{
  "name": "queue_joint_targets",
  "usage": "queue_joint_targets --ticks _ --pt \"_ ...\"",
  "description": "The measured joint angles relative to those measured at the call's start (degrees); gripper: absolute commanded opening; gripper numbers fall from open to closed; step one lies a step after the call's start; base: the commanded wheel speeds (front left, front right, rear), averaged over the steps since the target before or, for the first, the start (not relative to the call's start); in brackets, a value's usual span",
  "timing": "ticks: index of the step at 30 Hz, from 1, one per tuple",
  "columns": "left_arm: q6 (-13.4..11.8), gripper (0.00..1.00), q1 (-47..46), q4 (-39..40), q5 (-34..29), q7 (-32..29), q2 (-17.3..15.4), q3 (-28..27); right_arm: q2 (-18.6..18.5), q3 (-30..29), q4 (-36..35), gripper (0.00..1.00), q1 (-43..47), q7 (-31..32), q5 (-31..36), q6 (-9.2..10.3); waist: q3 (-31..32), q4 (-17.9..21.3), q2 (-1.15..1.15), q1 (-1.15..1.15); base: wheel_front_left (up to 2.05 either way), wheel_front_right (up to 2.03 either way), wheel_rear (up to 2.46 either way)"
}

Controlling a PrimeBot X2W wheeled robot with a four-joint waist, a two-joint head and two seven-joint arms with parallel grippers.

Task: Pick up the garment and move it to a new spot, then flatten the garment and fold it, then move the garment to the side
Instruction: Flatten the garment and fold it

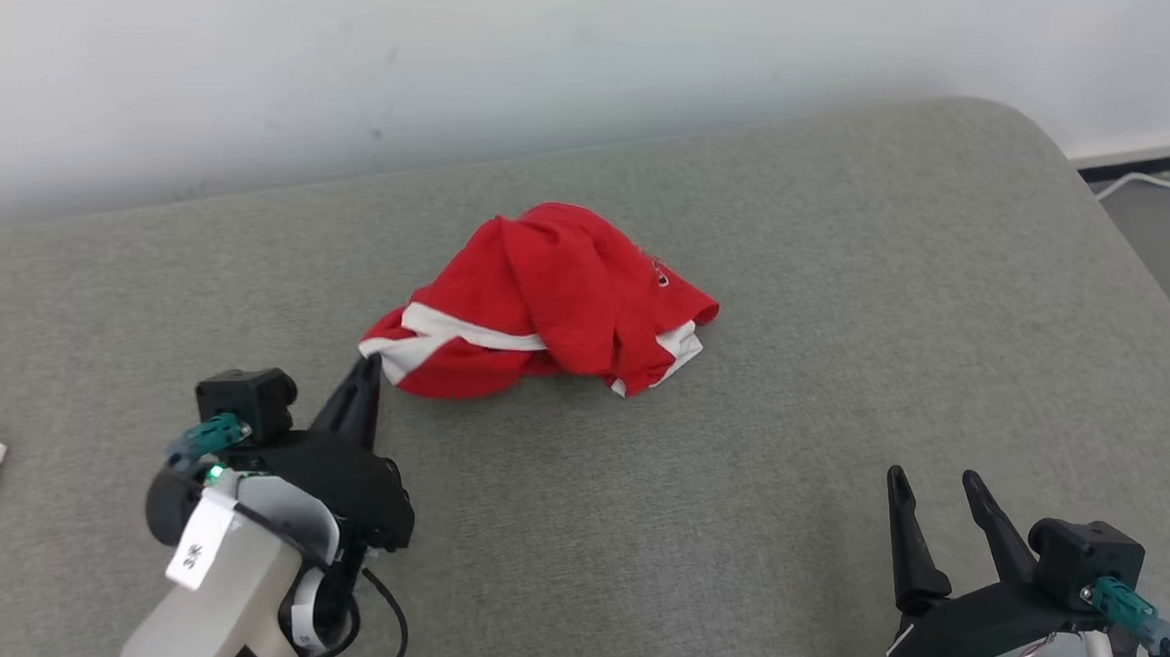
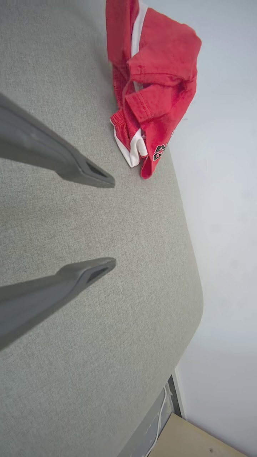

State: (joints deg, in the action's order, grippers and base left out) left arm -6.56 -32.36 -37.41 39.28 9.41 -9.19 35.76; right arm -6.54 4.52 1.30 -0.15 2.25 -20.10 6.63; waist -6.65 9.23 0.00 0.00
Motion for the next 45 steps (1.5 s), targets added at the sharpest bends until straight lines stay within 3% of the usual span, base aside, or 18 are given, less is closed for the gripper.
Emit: queue_joint_targets --ticks 4,14,28,35,45 --pt "-0.31 0.00 0.47 3.24 -2.32 3.21 -1.71 -1.13 0.01 0.08 0.01 1.00 0.87 0.00 0.00 0.00 1.06 -1.68 0.00 0.00 0.00 0.00 0.00" --pt "-0.51 0.00 5.60 14.39 -6.15 4.33 -3.89 -1.35 -0.03 1.24 -0.04 1.00 2.05 0.31 0.02 -0.03 3.47 -4.65 0.00 -0.01 0.00 0.00 0.00" --pt "0.32 0.00 6.39 32.83 -10.28 4.93 -4.23 1.42 0.03 1.82 -0.04 1.00 2.04 1.29 0.02 -0.07 3.77 -4.22 0.00 -0.01 0.00 0.00 0.00" --pt "0.73 0.00 4.98 31.15 -12.81 1.35 -6.32 3.76 0.63 2.83 0.10 1.00 1.82 1.35 0.02 -0.07 3.62 -2.79 0.00 0.00 0.00 0.00 0.00" --pt "-0.48 0.00 11.34 23.07 -12.41 -5.31 -11.89 -1.63 0.66 1.51 -0.54 1.00 1.90 1.25 0.00 -0.07 1.58 -1.96 0.00 0.01 0.00 0.00 0.00"
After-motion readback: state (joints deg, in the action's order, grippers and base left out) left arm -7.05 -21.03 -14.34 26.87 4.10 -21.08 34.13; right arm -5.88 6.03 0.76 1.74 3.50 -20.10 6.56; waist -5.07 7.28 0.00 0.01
